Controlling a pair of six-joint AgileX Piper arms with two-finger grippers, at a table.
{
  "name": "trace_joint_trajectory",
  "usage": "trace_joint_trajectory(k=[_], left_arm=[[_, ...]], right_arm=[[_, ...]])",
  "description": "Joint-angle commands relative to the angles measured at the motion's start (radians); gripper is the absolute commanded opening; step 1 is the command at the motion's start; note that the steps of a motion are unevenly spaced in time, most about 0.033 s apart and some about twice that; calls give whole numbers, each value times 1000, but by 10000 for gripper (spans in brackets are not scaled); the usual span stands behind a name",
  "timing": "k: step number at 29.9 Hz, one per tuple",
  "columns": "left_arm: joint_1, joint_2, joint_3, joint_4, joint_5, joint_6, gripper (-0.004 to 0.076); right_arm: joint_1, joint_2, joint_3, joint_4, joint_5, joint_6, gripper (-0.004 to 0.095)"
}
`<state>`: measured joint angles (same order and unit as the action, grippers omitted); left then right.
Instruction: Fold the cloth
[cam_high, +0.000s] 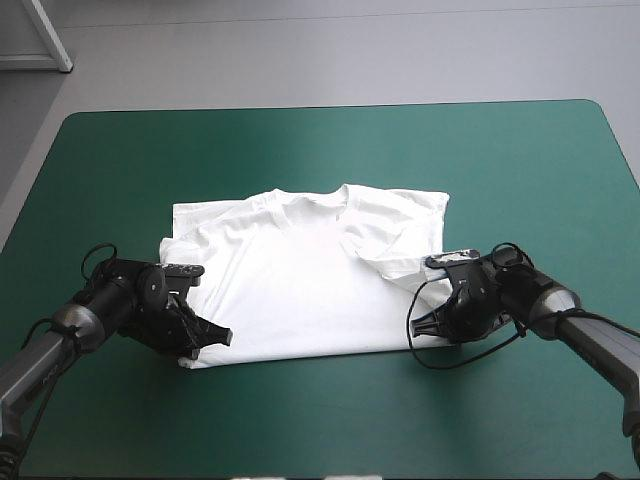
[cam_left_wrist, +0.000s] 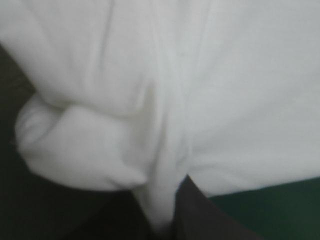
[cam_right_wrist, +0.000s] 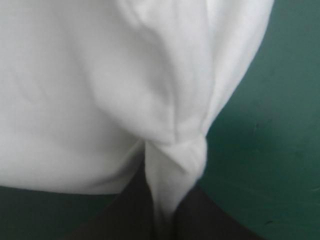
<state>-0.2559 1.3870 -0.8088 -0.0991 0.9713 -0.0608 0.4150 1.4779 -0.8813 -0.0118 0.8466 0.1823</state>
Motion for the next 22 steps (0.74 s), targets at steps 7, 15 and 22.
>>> trace_joint_trajectory(k=[7, 15, 22], left_arm=[[19, -47, -203, 82, 171, 7, -7], [138, 14, -453, 75, 145, 95, -7], [207, 238, -743, -22, 169, 194, -7]], right_arm=[[-10, -174, -89, -116, 73, 0, -19], [-13, -106, -350, -169, -6, -26, -19], [-58, 123, -615, -219, -100, -26, -19]])
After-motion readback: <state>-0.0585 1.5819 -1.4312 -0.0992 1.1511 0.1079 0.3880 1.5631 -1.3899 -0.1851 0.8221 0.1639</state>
